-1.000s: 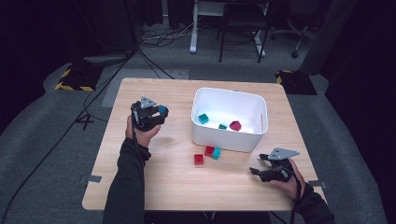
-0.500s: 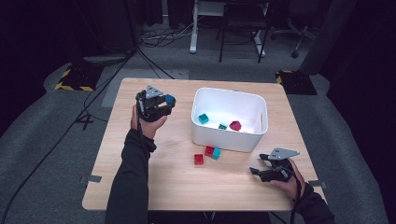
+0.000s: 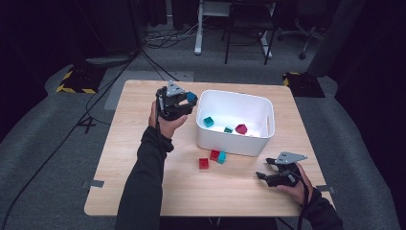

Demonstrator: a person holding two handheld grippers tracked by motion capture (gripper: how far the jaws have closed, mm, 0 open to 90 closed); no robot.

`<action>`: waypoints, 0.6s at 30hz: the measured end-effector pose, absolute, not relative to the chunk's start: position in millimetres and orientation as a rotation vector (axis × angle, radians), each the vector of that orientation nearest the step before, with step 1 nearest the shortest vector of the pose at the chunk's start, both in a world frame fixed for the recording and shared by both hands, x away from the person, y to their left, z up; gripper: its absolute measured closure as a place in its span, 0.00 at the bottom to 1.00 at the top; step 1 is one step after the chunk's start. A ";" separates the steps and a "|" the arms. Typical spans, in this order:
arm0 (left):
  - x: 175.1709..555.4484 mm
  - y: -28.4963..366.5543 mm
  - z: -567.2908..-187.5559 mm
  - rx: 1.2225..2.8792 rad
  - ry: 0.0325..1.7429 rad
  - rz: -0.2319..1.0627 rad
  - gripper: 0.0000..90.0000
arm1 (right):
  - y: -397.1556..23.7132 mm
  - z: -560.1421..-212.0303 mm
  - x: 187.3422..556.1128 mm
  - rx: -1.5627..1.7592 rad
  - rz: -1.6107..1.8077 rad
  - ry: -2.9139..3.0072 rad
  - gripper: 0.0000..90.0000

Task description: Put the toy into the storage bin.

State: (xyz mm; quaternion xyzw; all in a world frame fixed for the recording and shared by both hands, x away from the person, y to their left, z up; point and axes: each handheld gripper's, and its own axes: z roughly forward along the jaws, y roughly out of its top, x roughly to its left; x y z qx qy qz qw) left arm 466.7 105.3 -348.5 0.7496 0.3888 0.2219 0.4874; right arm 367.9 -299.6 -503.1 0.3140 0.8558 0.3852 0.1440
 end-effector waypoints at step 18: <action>465.0 39.3 -340.1 1.903 0.798 0.484 0.63 | -299.6 -503.2 368.0 0.901 1.110 2.467 0.27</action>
